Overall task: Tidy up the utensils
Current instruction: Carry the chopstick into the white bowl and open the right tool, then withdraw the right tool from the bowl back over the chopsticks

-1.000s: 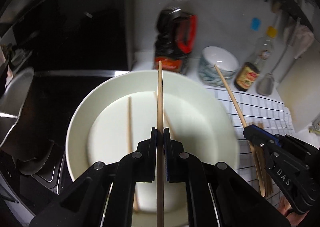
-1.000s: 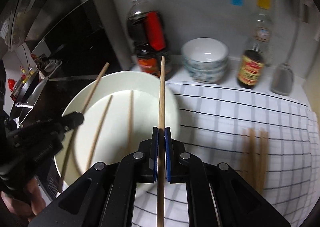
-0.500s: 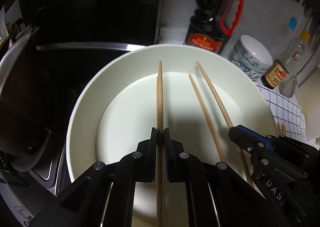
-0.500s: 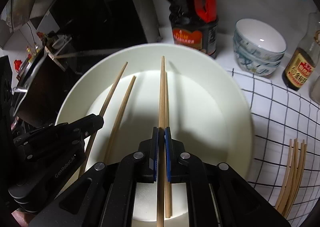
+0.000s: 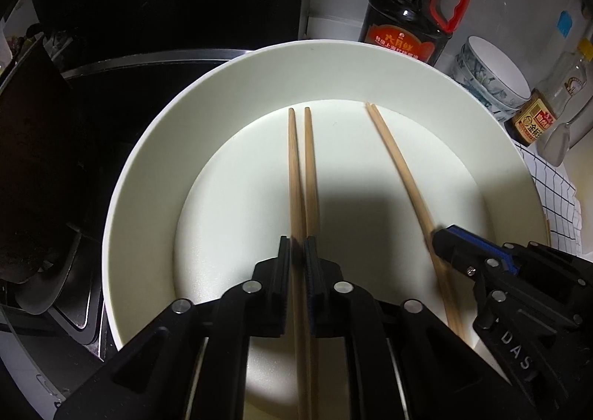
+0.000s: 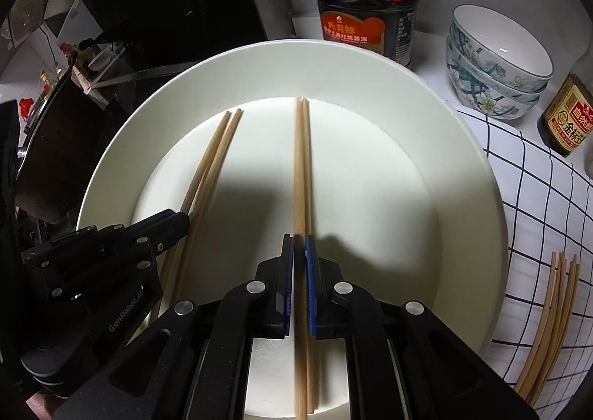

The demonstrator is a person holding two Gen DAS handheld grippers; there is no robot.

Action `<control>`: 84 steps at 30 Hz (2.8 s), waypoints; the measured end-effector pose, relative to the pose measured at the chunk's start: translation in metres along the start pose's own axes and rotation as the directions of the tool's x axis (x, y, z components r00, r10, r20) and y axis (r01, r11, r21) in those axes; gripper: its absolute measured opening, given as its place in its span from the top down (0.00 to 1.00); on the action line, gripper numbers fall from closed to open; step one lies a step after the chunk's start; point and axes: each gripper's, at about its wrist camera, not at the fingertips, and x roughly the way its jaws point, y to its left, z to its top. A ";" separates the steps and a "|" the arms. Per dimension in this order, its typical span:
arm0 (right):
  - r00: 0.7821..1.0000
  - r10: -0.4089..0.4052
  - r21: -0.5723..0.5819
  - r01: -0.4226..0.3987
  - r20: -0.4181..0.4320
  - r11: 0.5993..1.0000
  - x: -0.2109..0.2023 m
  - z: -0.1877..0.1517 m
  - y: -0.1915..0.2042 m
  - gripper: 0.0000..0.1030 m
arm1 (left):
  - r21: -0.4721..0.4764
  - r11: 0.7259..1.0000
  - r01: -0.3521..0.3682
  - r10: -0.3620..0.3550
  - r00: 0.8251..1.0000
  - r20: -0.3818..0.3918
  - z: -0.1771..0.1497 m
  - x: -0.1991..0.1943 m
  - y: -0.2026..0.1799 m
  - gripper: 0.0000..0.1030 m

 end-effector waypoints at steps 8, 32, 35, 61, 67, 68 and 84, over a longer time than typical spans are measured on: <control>0.999 -0.022 0.006 0.022 0.035 1.000 -0.015 -0.002 -0.009 0.85 | -0.016 1.000 -0.019 0.020 0.999 0.038 0.000 -0.013 0.003 0.44; 0.989 -0.064 0.019 0.063 0.130 0.998 -0.088 -0.030 -0.011 0.61 | -0.025 0.999 -0.032 0.035 0.990 0.134 -0.015 -0.080 0.001 0.25; 0.987 -0.074 0.019 0.072 0.139 0.997 -0.097 -0.034 -0.011 0.60 | -0.022 0.999 -0.029 0.032 0.988 0.148 -0.019 -0.089 0.001 0.25; 0.959 -0.235 0.234 0.194 0.158 0.952 -0.159 -0.122 -0.067 0.52 | 0.161 0.981 0.105 -0.128 0.981 0.143 -0.061 -0.113 -0.067 0.16; 0.946 -0.290 0.311 0.235 0.142 0.921 -0.178 -0.153 -0.111 0.51 | 0.226 0.963 0.145 -0.179 0.974 0.137 -0.074 -0.119 -0.111 0.15; 0.945 -0.296 0.320 0.239 0.140 0.917 -0.181 -0.157 -0.118 0.51 | 0.235 0.961 0.146 -0.181 0.974 0.134 -0.075 -0.119 -0.119 0.14; 0.957 -0.260 0.254 0.220 0.132 0.942 -0.173 -0.210 -0.228 0.50 | 0.183 0.981 0.059 -0.080 0.991 0.109 -0.121 -0.087 -0.218 0.10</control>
